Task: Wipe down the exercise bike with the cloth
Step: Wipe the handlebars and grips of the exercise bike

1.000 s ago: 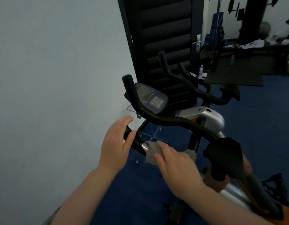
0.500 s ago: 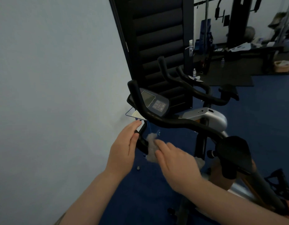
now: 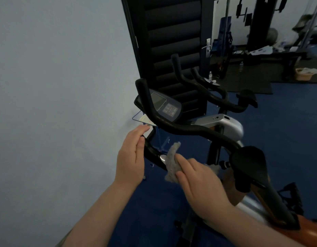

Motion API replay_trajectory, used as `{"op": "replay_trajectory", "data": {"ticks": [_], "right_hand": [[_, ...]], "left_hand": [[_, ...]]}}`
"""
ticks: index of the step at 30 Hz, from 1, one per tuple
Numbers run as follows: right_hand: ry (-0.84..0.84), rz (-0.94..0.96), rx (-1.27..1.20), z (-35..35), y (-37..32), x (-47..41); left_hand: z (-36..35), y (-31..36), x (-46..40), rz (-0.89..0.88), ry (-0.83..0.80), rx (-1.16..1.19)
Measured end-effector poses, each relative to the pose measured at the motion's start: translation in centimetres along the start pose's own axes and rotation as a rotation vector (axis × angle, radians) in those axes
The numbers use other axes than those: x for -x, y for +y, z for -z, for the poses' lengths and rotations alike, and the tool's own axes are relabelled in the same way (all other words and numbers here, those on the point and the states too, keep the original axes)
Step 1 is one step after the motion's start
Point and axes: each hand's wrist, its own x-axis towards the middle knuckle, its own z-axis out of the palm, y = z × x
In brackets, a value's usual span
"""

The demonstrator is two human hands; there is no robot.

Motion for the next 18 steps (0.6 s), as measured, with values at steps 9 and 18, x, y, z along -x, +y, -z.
{"op": "replay_trajectory", "data": {"ticks": [9, 18], "right_hand": [[-0.040, 0.032, -0.070, -0.3, -0.9, -1.6], [-0.247, -0.193, -1.096, 6.4, 4.0, -0.5]], "left_hand": [[-2.9, 1.2, 0.5, 0.111, 0.259, -0.024], [-2.2, 8.1, 4.2, 0.504, 0.236, 0.226]]}}
